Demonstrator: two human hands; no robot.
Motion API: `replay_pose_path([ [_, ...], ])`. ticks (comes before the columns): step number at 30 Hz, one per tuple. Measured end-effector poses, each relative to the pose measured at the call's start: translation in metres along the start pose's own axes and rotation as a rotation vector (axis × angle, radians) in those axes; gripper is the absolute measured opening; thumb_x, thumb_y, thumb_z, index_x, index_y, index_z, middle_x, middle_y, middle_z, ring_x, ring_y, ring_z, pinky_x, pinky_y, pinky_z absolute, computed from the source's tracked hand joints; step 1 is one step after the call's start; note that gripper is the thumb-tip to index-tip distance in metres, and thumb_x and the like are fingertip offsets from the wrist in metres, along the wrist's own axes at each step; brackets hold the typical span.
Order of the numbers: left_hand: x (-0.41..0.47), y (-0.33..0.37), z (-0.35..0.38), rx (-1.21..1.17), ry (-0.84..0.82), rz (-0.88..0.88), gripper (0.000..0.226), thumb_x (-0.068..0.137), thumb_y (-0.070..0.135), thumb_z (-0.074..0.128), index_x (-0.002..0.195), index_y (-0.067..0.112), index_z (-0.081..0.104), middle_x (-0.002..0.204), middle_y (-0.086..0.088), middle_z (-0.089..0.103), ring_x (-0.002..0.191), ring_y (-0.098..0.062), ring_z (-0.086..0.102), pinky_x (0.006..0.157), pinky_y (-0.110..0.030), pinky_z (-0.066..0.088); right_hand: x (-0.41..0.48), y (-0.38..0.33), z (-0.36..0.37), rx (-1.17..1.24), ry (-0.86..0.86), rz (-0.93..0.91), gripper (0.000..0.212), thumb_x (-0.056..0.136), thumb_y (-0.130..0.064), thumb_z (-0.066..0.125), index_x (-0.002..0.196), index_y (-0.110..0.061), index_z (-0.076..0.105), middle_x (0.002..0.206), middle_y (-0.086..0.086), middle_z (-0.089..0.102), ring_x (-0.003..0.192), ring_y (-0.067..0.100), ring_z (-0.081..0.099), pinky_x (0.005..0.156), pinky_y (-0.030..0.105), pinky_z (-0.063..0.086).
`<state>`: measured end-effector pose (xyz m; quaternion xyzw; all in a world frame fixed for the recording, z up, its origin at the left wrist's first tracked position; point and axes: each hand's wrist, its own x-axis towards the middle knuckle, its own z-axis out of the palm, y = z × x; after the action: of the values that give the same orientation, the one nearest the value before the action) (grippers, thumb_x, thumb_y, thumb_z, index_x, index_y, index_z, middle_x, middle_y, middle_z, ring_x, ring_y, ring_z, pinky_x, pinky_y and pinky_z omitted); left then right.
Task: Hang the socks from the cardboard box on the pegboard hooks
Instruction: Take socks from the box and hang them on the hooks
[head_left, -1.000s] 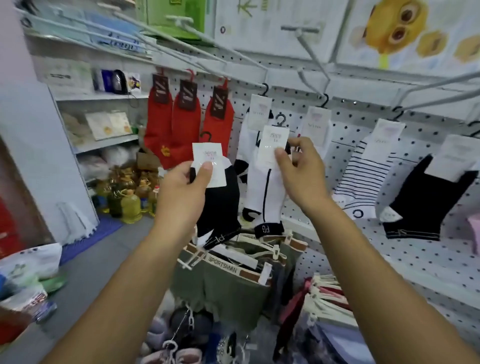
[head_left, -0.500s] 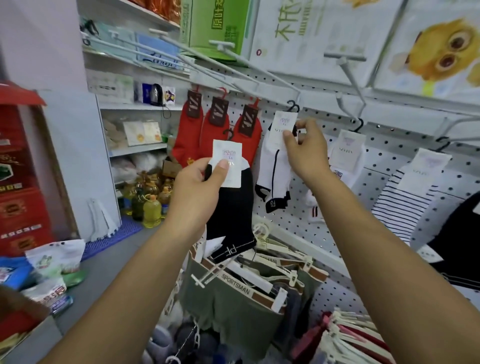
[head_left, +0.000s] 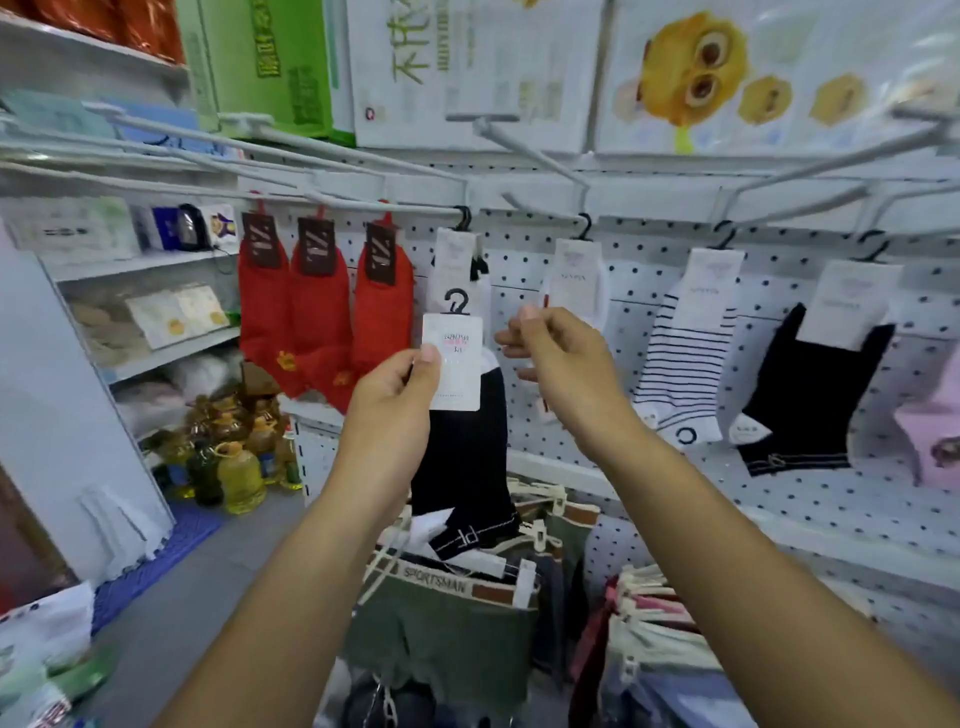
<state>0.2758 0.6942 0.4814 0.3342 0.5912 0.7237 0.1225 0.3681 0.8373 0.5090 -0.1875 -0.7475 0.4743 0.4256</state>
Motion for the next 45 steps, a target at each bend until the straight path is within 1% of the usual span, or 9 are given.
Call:
replay_pose_path([
  [7,-0.027,-0.002,0.089,0.065,-0.296,0.006,0.038,0.094,0.058,0.052,0.112,0.033,0.074,0.109,0.009,0.077,0.108,-0.014,0.071,0.102,-0.047,0.052,-0.076,-0.008,-0.080,0.011,0.097,-0.013,0.023,0.097,-0.034,0.064,0.076,-0.028,0.065,0.066,-0.023,0.062,0.063,-0.007,0.057,0.062,0.008,0.043],
  [11,-0.050,0.008,0.134,0.154,-0.378,0.090,0.033,0.100,0.051,0.053,0.090,0.029,0.075,0.095,-0.007,0.076,0.091,-0.019,0.071,0.087,-0.047,0.054,-0.107,-0.004,-0.128,-0.046,0.223,-0.037,0.006,0.095,-0.027,0.068,0.094,-0.021,0.070,0.081,-0.007,0.065,0.080,0.010,0.062,0.072,0.023,0.048],
  [13,-0.058,0.017,0.152,0.163,-0.353,0.138,0.033,0.098,0.052,0.058,0.087,0.025,0.074,0.089,-0.004,0.075,0.087,-0.020,0.071,0.082,-0.045,0.056,-0.117,-0.003,-0.151,-0.053,0.300,-0.043,0.015,0.095,-0.026,0.068,0.106,-0.016,0.068,0.086,0.004,0.064,0.084,0.021,0.064,0.072,0.029,0.051],
  [16,-0.060,0.031,0.174,0.067,-0.256,0.174,0.022,0.091,0.051,0.068,0.099,0.030,0.068,0.097,0.011,0.073,0.092,-0.004,0.070,0.089,-0.040,0.059,-0.127,-0.006,-0.185,-0.082,0.401,-0.067,0.026,0.096,-0.025,0.067,0.120,-0.019,0.061,0.080,-0.002,0.058,0.070,0.004,0.062,0.061,0.017,0.047],
  [18,-0.056,0.042,0.187,0.042,-0.139,0.241,0.037,0.088,0.049,0.073,0.115,0.028,0.058,0.111,0.015,0.066,0.103,0.004,0.064,0.096,-0.032,0.054,-0.128,-0.009,-0.206,-0.108,0.436,-0.082,0.029,0.097,-0.023,0.066,0.124,-0.020,0.057,0.077,-0.004,0.055,0.062,-0.002,0.057,0.056,0.013,0.043],
  [22,-0.043,0.064,0.208,-0.016,-0.014,0.359,0.053,0.086,0.048,0.075,0.128,0.027,0.050,0.126,0.016,0.056,0.119,0.005,0.053,0.099,-0.022,0.044,-0.115,-0.020,-0.236,-0.141,0.487,-0.121,0.027,0.097,-0.025,0.066,0.122,-0.025,0.056,0.082,0.011,0.057,0.072,0.015,0.059,0.062,0.029,0.048],
  [30,-0.034,0.074,0.223,-0.035,0.005,0.428,0.034,0.086,0.043,0.076,0.113,0.032,0.058,0.123,0.022,0.061,0.116,0.016,0.052,0.092,-0.011,0.040,-0.066,-0.035,-0.259,-0.242,0.481,-0.246,0.042,0.097,-0.022,0.064,0.137,-0.030,0.053,0.104,0.003,0.060,0.091,0.021,0.061,0.084,0.028,0.053],
  [37,-0.027,0.075,0.205,0.116,-0.071,0.468,0.032,0.091,0.033,0.073,0.120,0.034,0.059,0.124,0.029,0.060,0.116,0.021,0.050,0.103,-0.027,0.043,-0.035,-0.022,-0.254,-0.298,0.432,-0.224,0.043,0.097,-0.022,0.064,0.139,-0.029,0.057,0.094,-0.017,0.051,0.077,0.002,0.051,0.066,0.001,0.040],
  [45,-0.029,0.082,0.192,0.234,-0.146,0.461,0.040,0.092,0.034,0.072,0.128,0.035,0.056,0.128,0.020,0.060,0.123,0.005,0.054,0.102,-0.032,0.044,-0.022,-0.010,-0.256,-0.320,0.426,-0.147,0.047,0.096,-0.024,0.066,0.142,-0.030,0.056,0.107,-0.004,0.057,0.082,0.009,0.053,0.083,0.023,0.046],
])
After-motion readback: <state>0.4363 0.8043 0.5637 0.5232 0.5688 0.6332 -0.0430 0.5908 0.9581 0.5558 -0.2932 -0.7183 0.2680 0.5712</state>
